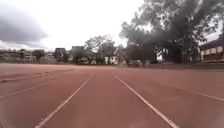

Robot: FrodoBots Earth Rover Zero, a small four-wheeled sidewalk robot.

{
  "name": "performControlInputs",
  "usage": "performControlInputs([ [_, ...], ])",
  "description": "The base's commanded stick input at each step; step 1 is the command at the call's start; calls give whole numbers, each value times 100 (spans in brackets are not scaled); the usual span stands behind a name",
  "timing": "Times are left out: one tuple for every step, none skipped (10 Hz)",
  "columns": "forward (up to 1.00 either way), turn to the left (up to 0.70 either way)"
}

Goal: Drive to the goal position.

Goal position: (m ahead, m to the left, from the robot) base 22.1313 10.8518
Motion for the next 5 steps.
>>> performControlInputs([
  [45,27],
  [45,27],
  [45,27],
  [45,27],
  [45,27],
])
